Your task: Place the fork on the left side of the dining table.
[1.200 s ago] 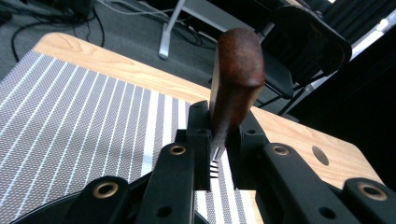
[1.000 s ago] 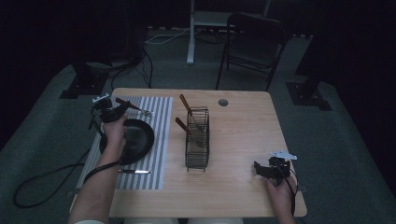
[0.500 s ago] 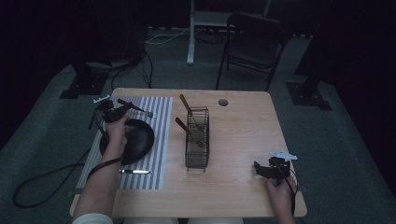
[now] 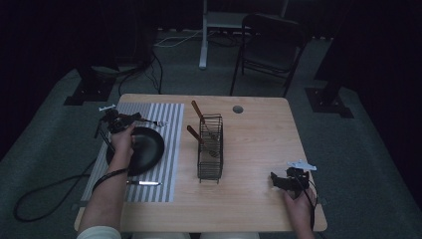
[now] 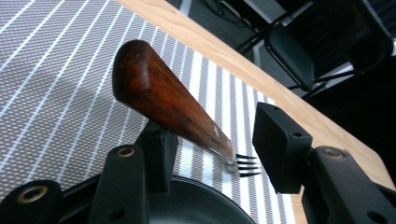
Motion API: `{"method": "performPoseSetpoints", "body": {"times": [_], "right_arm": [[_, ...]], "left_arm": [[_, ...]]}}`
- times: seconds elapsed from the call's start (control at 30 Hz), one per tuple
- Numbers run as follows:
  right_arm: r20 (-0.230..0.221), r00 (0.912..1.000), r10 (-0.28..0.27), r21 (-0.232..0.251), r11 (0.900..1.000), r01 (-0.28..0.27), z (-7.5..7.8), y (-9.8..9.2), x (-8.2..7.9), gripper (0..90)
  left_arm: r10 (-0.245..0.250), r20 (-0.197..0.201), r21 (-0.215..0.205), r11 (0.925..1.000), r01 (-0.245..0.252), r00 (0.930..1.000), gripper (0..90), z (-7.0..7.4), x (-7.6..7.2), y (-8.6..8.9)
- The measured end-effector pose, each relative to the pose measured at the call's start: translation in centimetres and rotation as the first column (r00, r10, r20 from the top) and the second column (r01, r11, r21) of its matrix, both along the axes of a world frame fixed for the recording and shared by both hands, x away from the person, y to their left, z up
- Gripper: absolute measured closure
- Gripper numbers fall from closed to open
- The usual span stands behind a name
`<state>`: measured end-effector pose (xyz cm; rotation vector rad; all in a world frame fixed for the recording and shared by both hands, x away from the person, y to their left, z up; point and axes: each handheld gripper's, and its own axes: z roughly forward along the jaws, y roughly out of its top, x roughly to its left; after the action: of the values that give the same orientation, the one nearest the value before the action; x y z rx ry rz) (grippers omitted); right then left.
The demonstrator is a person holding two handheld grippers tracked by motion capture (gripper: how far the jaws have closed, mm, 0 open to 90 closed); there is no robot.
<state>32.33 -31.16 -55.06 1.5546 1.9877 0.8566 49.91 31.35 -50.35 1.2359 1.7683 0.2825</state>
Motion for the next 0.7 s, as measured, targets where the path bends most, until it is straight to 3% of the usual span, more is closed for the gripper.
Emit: {"method": "performPoseSetpoints", "body": {"times": [0.07,0.27,0.47,0.7], "right_arm": [[0.000,1.0000,0.000,0.000,1.000,0.000,0.00,0.00,0.00,11.5],[0.000,1.0000,0.000,0.000,1.000,0.000,0.00,0.00,0.00,11.5],[0.000,1.0000,0.000,0.000,1.000,0.000,0.00,0.00,0.00,11.4],[0.000,1.0000,0.000,0.000,1.000,0.000,0.00,0.00,0.00,11.5]], "left_arm": [[0.010,-0.030,0.051,0.9987,-0.009,0.9995,42.8,-0.05,0.19,-0.15],[0.013,-0.073,0.138,0.9904,-0.003,0.9972,42.8,-0.27,0.60,-0.09],[0.033,-0.108,0.173,0.9848,-0.014,0.9936,42.8,-0.58,0.69,0.19],[0.025,-0.101,0.227,0.9740,-0.002,0.9946,42.7,-0.16,0.43,-0.06]]}}
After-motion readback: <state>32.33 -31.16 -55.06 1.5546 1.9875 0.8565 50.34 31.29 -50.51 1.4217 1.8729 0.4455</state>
